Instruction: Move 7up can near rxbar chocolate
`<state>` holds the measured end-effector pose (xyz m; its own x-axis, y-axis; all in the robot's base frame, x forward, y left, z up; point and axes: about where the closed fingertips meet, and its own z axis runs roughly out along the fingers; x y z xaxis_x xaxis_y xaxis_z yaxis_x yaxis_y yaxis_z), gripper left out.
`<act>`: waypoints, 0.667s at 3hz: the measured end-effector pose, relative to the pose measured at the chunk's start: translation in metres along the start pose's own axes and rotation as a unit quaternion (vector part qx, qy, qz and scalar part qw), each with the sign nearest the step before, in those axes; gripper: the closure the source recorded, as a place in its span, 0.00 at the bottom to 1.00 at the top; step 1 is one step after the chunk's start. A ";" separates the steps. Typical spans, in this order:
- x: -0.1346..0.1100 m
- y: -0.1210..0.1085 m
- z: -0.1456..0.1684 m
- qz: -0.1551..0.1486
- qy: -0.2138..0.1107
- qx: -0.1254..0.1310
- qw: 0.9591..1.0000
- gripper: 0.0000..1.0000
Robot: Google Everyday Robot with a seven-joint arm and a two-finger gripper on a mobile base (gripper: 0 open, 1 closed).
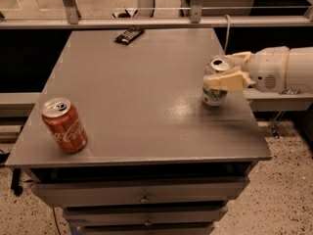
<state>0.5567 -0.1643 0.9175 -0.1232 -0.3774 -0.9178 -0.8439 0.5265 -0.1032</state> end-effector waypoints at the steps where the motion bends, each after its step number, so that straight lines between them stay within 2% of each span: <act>1: -0.049 -0.029 0.021 -0.033 -0.034 0.007 0.999 1.00; 2: -0.069 -0.035 0.018 -0.046 -0.046 0.012 0.998 1.00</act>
Offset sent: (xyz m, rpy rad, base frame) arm 0.0372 0.0169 0.0347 0.0188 -0.0815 0.0175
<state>0.6038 -0.1426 0.9770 0.0040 -0.3538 -0.9353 -0.8360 0.5121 -0.1972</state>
